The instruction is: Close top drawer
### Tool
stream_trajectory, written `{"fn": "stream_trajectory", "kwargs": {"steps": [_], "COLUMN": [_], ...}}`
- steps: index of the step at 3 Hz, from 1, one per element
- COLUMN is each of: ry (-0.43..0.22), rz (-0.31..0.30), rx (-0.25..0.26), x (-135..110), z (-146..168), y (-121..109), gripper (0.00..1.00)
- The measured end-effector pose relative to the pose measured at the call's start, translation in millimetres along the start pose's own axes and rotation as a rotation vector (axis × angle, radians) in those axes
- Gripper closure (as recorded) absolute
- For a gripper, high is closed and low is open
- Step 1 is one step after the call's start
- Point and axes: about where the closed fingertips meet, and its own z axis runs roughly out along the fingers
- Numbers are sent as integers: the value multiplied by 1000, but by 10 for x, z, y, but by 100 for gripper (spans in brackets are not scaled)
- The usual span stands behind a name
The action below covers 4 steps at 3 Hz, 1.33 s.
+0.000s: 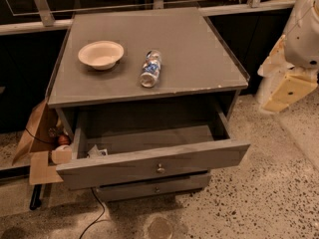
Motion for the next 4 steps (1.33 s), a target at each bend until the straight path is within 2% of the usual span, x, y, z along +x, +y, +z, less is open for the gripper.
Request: {"fn": "stream_trajectory", "kwargs": {"steps": [1,2,3,4], "ry": [-2,-58,-131,-235], "rz": [0,36,104,165], "rx": [7,17,3,-33], "x": [-6,59,178,221], "z": [-6,284,714,1228], "y": [0,182,424,657], "gripper": [65,97,100,100]}}
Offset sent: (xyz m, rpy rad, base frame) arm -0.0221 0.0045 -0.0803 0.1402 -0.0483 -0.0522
